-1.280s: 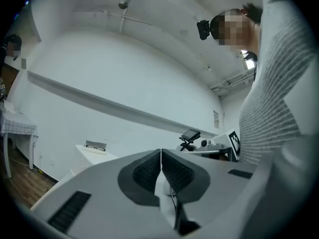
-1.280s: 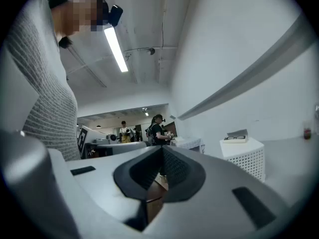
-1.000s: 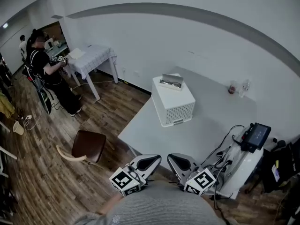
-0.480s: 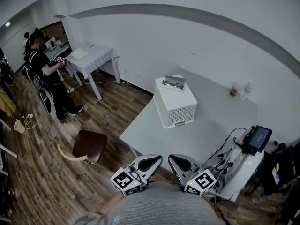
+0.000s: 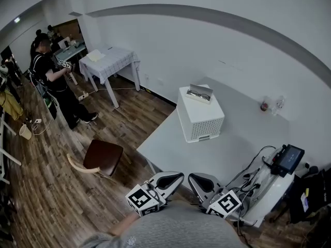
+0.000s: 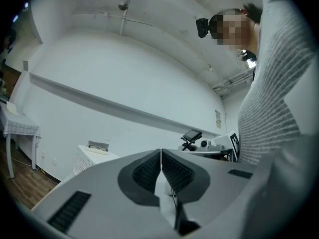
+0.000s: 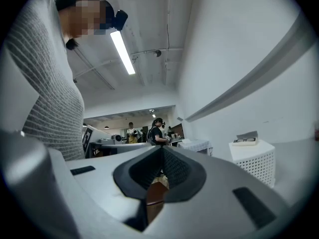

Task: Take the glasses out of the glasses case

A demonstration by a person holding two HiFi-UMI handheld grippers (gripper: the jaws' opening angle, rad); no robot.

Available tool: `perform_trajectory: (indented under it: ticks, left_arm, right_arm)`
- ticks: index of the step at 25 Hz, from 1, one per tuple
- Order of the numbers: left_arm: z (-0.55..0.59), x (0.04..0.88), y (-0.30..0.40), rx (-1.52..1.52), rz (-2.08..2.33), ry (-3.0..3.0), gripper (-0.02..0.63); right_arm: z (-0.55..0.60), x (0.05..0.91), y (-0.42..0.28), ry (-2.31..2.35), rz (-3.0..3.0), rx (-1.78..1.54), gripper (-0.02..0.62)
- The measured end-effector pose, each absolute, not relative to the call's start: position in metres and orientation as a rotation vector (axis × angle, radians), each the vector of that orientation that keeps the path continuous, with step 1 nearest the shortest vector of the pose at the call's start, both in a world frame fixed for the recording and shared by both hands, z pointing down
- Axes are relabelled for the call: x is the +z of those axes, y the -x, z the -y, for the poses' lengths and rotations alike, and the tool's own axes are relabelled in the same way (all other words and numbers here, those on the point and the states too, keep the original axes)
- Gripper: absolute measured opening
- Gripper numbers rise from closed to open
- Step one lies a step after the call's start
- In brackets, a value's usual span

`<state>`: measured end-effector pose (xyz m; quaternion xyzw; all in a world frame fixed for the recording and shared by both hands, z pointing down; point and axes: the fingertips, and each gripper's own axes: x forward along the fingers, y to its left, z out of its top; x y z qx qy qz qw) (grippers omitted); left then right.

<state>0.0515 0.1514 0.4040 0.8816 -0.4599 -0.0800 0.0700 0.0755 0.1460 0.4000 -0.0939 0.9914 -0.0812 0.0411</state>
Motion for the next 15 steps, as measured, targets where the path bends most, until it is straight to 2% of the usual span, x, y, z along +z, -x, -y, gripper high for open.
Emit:
perform_trajectory:
  ticks: [15]
  left_arm:
    - [-0.153, 0.403, -0.046, -0.234, 1.392, -2.67, 0.015]
  right_arm:
    - [-0.142, 0.408, -0.06, 0.277, -3.05, -0.289, 0.017]
